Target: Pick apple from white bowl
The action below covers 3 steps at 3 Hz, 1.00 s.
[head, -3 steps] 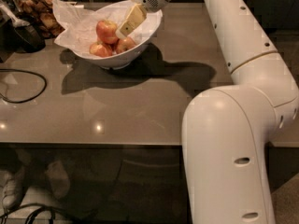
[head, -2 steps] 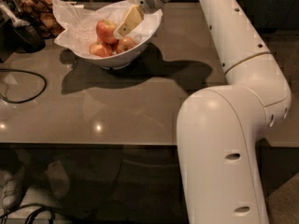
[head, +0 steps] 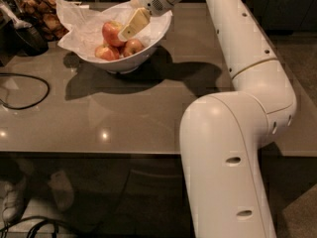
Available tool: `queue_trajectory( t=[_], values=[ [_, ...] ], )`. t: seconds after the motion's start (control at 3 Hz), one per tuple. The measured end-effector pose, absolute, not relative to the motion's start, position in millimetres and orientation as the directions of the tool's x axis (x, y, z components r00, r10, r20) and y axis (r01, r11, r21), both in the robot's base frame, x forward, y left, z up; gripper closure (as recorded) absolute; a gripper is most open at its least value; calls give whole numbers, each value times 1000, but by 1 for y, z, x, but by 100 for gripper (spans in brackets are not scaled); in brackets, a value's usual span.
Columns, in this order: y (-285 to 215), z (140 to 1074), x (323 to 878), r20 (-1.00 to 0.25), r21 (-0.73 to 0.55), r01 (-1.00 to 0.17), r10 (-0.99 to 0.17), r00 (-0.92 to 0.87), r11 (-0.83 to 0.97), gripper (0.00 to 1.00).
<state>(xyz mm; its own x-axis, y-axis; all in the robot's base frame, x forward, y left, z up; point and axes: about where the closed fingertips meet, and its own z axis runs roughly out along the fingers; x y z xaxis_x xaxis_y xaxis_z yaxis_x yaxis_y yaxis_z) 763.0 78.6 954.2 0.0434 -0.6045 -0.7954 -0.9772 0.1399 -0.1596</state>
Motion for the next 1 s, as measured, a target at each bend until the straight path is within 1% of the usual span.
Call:
queue_trajectory(
  t=[0.67, 1.0],
  values=[
    [91, 940, 765, -798, -131, -985, -601, 39, 109, 16],
    [95, 931, 764, -795, -112, -989, -605, 33, 94, 16]
  ],
)
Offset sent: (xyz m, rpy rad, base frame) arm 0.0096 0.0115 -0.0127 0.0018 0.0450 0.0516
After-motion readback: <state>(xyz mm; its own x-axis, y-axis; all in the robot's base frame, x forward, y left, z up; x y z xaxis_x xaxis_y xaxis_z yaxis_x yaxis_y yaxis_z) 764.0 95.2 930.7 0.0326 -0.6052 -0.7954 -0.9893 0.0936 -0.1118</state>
